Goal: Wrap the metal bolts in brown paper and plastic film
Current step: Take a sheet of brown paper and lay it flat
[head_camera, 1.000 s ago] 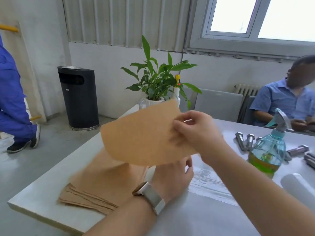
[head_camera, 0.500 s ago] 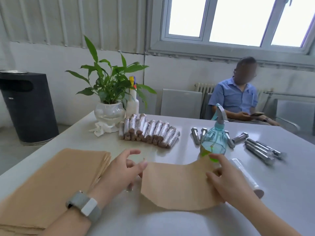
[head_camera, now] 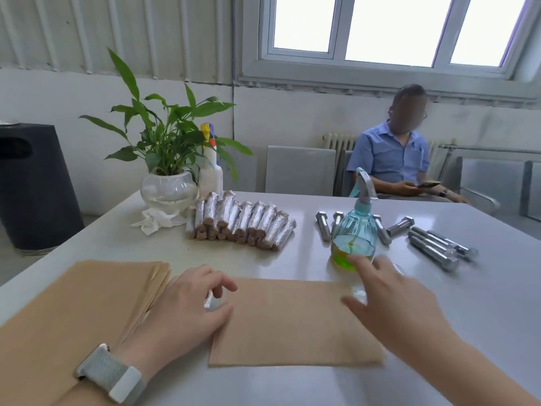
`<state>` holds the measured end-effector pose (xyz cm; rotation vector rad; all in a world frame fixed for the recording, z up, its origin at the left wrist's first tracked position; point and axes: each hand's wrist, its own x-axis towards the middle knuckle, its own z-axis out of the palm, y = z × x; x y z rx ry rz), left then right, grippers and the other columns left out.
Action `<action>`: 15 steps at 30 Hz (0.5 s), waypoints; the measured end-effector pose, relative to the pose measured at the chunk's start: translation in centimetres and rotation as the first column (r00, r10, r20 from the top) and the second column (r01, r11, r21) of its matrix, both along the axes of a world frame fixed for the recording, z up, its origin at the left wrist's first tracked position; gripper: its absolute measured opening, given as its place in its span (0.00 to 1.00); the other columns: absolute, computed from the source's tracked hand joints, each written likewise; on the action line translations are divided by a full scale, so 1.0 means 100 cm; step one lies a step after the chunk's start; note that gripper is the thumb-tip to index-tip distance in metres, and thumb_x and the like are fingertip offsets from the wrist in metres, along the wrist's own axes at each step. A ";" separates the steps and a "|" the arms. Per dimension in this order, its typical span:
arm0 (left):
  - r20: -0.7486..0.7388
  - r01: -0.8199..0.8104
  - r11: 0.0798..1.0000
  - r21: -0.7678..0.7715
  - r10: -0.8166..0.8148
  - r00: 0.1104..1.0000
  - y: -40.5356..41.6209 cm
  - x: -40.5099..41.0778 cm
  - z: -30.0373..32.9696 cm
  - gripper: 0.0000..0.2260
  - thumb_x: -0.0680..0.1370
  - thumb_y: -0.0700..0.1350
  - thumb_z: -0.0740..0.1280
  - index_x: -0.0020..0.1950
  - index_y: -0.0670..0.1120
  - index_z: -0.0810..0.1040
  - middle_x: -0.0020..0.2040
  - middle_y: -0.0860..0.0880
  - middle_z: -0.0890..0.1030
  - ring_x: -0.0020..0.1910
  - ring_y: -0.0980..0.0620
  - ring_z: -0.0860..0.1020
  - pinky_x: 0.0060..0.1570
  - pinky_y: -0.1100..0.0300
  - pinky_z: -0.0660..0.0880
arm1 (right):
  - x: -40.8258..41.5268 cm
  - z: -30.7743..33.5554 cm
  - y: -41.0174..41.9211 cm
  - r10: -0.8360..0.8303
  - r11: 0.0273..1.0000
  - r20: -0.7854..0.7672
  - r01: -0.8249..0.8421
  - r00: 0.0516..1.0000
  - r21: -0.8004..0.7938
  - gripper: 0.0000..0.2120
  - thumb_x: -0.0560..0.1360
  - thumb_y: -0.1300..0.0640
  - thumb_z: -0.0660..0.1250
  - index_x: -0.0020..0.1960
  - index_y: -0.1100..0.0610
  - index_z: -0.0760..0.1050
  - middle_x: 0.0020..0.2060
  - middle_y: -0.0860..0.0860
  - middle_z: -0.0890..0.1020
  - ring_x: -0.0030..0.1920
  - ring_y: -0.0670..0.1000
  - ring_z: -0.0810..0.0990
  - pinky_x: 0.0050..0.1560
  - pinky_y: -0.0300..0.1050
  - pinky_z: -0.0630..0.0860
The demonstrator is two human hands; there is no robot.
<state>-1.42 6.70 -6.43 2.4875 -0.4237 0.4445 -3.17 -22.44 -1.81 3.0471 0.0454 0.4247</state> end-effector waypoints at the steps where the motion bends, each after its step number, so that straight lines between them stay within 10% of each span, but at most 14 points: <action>1: -0.010 0.039 0.999 -0.006 -0.039 0.999 -0.001 -0.002 0.001 0.08 0.73 0.50 0.73 0.48 0.61 0.78 0.44 0.61 0.76 0.49 0.62 0.73 0.51 0.66 0.67 | 0.007 0.009 -0.011 -0.007 0.999 0.070 0.004 0.998 0.043 0.19 0.76 0.40 0.63 0.64 0.42 0.63 0.52 0.45 0.72 0.51 0.52 0.79 0.38 0.45 0.68; 5: -0.085 0.156 0.988 -0.010 -0.157 0.984 -0.001 -0.004 0.005 0.10 0.71 0.59 0.67 0.51 0.62 0.78 0.51 0.65 0.77 0.57 0.65 0.72 0.59 0.66 0.65 | 0.071 0.045 -0.095 -0.221 0.950 0.089 0.194 0.971 0.243 0.04 0.77 0.50 0.66 0.49 0.48 0.78 0.49 0.53 0.81 0.48 0.56 0.77 0.43 0.46 0.72; 9: -0.115 0.192 0.981 -0.010 -0.192 0.975 -0.004 -0.002 0.007 0.14 0.68 0.62 0.66 0.52 0.62 0.77 0.52 0.65 0.77 0.57 0.65 0.73 0.61 0.60 0.67 | 0.120 0.035 -0.172 -0.395 0.898 -0.127 0.411 0.910 0.154 0.10 0.77 0.53 0.65 0.56 0.55 0.79 0.52 0.55 0.80 0.50 0.56 0.76 0.47 0.45 0.74; 15: -0.110 0.197 0.980 -0.034 -0.200 0.974 -0.001 0.000 0.007 0.18 0.67 0.65 0.65 0.51 0.60 0.79 0.54 0.66 0.76 0.56 0.63 0.75 0.59 0.56 0.70 | 0.134 0.002 -0.183 -0.325 0.939 -0.097 0.333 0.941 0.087 0.08 0.75 0.51 0.67 0.50 0.55 0.76 0.51 0.55 0.81 0.51 0.56 0.76 0.43 0.45 0.71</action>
